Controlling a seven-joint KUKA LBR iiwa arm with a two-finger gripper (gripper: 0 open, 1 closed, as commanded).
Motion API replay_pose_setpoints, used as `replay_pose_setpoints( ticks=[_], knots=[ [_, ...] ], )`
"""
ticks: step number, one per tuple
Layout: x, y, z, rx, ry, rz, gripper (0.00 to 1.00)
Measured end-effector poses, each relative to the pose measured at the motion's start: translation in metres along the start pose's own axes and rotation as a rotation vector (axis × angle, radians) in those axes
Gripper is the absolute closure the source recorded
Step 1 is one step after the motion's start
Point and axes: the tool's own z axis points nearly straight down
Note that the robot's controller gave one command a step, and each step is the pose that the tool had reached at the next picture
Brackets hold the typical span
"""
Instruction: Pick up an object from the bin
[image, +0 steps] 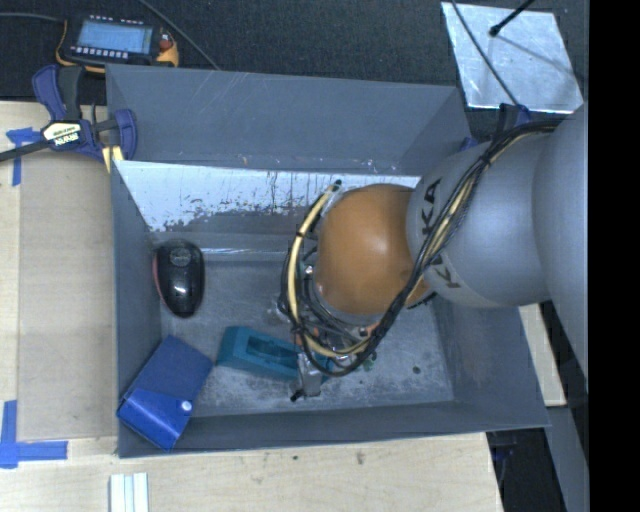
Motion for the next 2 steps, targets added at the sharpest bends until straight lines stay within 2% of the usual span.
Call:
replay_pose_setpoints(
  ticks=[1,2],
  knots=[
    [-0.0289,0.0201,0.0359,0.003,0.008,0.469,1.0],
    [-0.0289,0.0201,0.0358,0.003,0.008,0.469,1.0]
  ],
)
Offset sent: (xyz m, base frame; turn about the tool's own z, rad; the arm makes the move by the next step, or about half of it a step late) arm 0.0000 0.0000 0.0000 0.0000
